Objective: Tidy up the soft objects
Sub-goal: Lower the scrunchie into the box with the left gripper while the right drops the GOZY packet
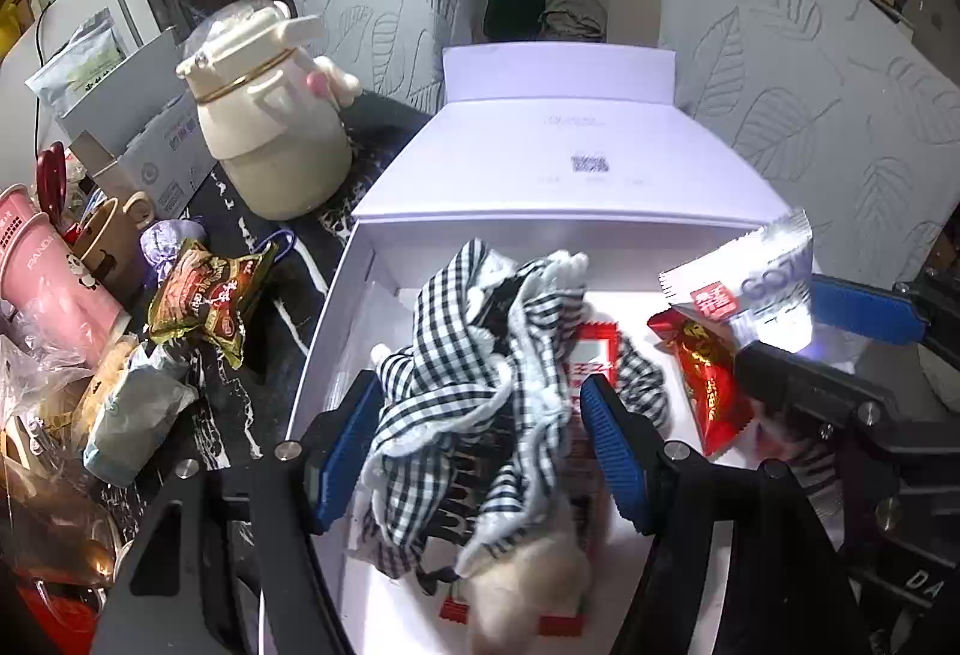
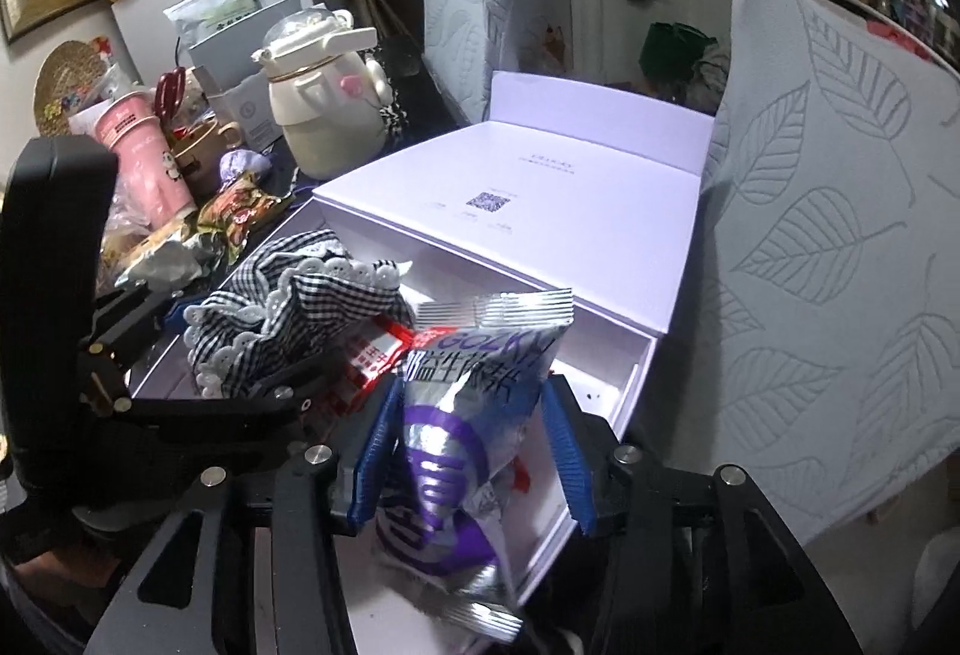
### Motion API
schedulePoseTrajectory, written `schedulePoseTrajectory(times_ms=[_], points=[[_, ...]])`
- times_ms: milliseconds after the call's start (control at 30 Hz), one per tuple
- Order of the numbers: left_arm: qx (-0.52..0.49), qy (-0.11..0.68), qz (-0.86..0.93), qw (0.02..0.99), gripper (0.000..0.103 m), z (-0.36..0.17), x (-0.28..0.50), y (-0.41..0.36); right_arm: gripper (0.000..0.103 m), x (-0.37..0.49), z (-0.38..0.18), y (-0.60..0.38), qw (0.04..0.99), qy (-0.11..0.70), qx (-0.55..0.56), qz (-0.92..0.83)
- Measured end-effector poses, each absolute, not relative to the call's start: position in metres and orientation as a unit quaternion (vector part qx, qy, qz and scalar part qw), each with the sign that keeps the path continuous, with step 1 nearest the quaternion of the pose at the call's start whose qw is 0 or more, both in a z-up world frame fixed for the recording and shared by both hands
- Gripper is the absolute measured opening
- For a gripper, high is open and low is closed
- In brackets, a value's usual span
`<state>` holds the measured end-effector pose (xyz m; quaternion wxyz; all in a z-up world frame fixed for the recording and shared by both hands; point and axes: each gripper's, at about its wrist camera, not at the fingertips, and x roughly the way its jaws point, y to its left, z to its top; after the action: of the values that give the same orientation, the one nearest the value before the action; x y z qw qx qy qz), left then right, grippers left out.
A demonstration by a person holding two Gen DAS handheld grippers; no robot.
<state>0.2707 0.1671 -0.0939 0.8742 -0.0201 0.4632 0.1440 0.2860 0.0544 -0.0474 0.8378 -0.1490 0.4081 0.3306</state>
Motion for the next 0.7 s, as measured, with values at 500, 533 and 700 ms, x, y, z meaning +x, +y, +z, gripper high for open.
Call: schedulePoseTrajectory(times_ms=[500, 533, 700], points=[[-0.025, 0.409, 0.134, 0.902, 0.067, -0.024, 0.245, 0.141, 0.048, 0.263, 0.013, 0.025, 0.872, 0.360, -0.144, 0.300], [-0.024, 0.404, 0.133, 0.905, 0.067, -0.019, 0.243, 0.139, 0.048, 0.261, 0.018, 0.022, 0.874, 0.355, -0.143, 0.299], [-0.019, 0.375, 0.128, 0.918, 0.067, 0.010, 0.228, 0.129, 0.048, 0.247, 0.048, 0.010, 0.888, 0.326, -0.134, 0.296]])
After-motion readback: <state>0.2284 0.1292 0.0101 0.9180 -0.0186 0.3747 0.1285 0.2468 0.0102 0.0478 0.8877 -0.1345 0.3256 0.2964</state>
